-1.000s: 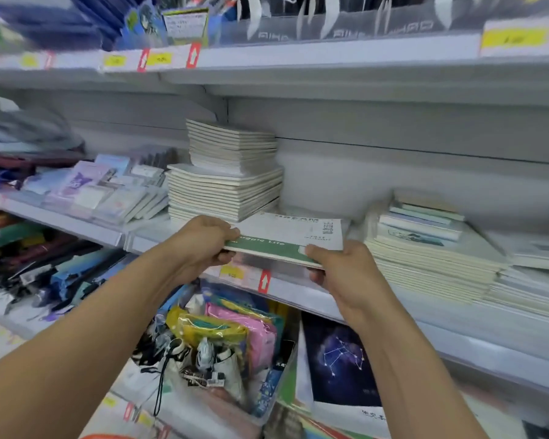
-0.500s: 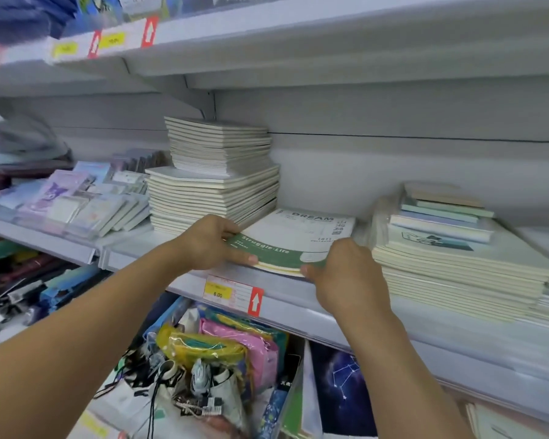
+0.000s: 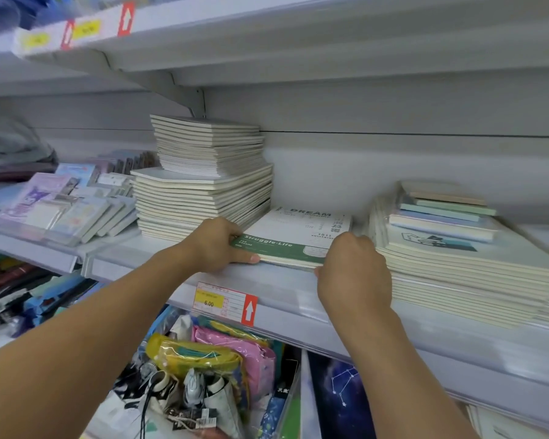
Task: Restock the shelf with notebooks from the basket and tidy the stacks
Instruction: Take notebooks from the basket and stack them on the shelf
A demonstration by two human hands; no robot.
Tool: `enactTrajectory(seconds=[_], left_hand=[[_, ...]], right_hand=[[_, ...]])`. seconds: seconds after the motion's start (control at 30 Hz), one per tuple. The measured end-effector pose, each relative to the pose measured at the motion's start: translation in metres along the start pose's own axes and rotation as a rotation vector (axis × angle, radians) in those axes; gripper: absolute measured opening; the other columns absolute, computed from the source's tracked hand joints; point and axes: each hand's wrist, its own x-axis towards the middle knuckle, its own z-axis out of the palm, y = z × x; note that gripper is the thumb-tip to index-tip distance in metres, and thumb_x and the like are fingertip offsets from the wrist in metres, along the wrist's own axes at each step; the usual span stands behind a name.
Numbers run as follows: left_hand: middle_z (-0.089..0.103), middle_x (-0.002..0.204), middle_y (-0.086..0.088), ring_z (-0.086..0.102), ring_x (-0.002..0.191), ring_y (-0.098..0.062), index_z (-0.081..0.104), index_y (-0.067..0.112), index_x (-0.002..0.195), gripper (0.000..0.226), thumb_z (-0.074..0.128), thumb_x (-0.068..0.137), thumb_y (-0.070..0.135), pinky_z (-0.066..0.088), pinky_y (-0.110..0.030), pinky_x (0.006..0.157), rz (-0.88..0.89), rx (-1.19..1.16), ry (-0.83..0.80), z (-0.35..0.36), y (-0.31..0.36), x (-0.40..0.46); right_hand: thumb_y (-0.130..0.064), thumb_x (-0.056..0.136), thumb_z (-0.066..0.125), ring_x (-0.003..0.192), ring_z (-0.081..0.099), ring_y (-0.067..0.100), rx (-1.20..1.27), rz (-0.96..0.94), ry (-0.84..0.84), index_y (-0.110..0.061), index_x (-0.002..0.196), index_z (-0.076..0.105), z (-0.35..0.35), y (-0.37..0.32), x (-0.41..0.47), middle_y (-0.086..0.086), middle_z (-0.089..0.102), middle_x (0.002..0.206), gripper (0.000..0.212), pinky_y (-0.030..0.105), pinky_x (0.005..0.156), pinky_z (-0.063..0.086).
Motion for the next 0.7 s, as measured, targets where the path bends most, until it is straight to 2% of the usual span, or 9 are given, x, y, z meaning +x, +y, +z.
enactTrajectory(seconds=[0.07, 0.13, 0.2, 0.3, 0.47, 0.53, 0.6, 0.63, 0.7], left_hand=[[0.072, 0.100, -0.007, 0.064, 0.092, -0.022, 0.072, 0.012, 0.106, 0.050, 0.077, 0.074, 0.050, 0.051, -0.037, 0.086, 0.013, 0.015, 0.021, 0.004, 0.000, 0.004], [0.072, 0.100, -0.004, 0.064, 0.093, -0.020, 0.072, 0.014, 0.109, 0.047, 0.076, 0.076, 0.048, 0.050, -0.032, 0.085, 0.009, 0.020, 0.029, 0.009, -0.003, 0.009], [0.071, 0.106, -0.004, 0.064, 0.097, -0.020, 0.071, 0.014, 0.112, 0.049, 0.078, 0.075, 0.045, 0.050, -0.032, 0.090, -0.014, -0.019, 0.039, 0.011, -0.005, 0.013], [0.069, 0.112, -0.004, 0.064, 0.103, -0.022, 0.068, 0.012, 0.119, 0.057, 0.080, 0.073, 0.044, 0.049, -0.034, 0.096, -0.047, -0.062, 0.056, 0.013, -0.006, 0.014], [0.068, 0.111, -0.010, 0.062, 0.096, -0.021, 0.063, 0.012, 0.115, 0.050, 0.076, 0.079, 0.043, 0.046, -0.025, 0.080, -0.053, 0.003, 0.020, 0.002, 0.002, 0.003], [0.069, 0.111, -0.006, 0.063, 0.100, -0.021, 0.059, 0.012, 0.127, 0.059, 0.075, 0.080, 0.044, 0.048, -0.028, 0.087, -0.072, -0.018, 0.193, -0.015, 0.002, -0.019], [0.072, 0.094, 0.002, 0.066, 0.088, -0.016, 0.066, 0.017, 0.113, 0.039, 0.072, 0.084, 0.042, 0.051, -0.028, 0.079, -0.046, -0.104, 0.442, -0.029, -0.005, -0.060], [0.071, 0.086, 0.006, 0.065, 0.078, -0.011, 0.068, 0.019, 0.103, 0.027, 0.071, 0.085, 0.039, 0.051, -0.025, 0.072, -0.030, -0.165, 0.502, -0.032, -0.011, -0.085], [0.068, 0.074, 0.007, 0.062, 0.065, -0.005, 0.069, 0.020, 0.089, 0.015, 0.070, 0.087, 0.034, 0.048, -0.018, 0.059, -0.050, -0.223, 0.449, -0.023, -0.030, -0.139]], right_hand=[[-0.008, 0.091, 0.064, 0.092, 0.059, 0.031, 0.001, 0.006, -0.007, -0.013, 0.091, 0.051, 0.001, 0.002, 0.001, 0.009, 0.053, 0.106, 0.013, 0.032, 0.068, 0.038], [-0.007, 0.093, 0.060, 0.081, 0.052, 0.027, 0.013, 0.011, -0.045, -0.014, 0.077, 0.041, 0.004, 0.004, 0.002, 0.001, 0.045, 0.083, 0.026, 0.031, 0.066, 0.038], [-0.004, 0.094, 0.055, 0.076, 0.047, 0.024, 0.049, 0.031, -0.076, -0.016, 0.071, 0.034, 0.004, 0.007, 0.004, -0.002, 0.034, 0.074, 0.034, 0.031, 0.065, 0.038], [0.000, 0.091, 0.052, 0.078, 0.047, 0.025, 0.087, 0.047, -0.058, -0.014, 0.075, 0.039, 0.005, 0.009, 0.005, -0.002, 0.036, 0.075, 0.024, 0.032, 0.065, 0.038], [-0.006, 0.094, 0.053, 0.079, 0.050, 0.027, 0.052, 0.033, -0.035, -0.014, 0.083, 0.043, -0.002, 0.003, -0.005, 0.007, 0.055, 0.093, 0.018, 0.032, 0.067, 0.038], [-0.016, 0.096, 0.055, 0.084, 0.059, 0.031, -0.006, -0.067, 0.147, -0.015, 0.088, 0.053, -0.014, -0.005, -0.018, 0.008, 0.065, 0.099, 0.009, 0.030, 0.065, 0.036], [-0.025, 0.096, 0.056, 0.080, 0.065, 0.029, 0.098, -0.277, 0.365, -0.018, 0.093, 0.065, -0.020, -0.020, -0.039, 0.003, 0.070, 0.089, 0.013, 0.029, 0.062, 0.037], [-0.029, 0.095, 0.056, 0.073, 0.064, 0.026, 0.243, -0.394, 0.416, -0.020, 0.087, 0.067, -0.017, -0.031, -0.053, -0.001, 0.070, 0.078, 0.016, 0.029, 0.060, 0.039], [-0.034, 0.091, 0.058, 0.058, 0.057, 0.017, 0.535, -0.531, 0.235, -0.023, 0.068, 0.063, 0.008, -0.050, -0.084, -0.007, 0.060, 0.057, 0.026, 0.030, 0.058, 0.043]])
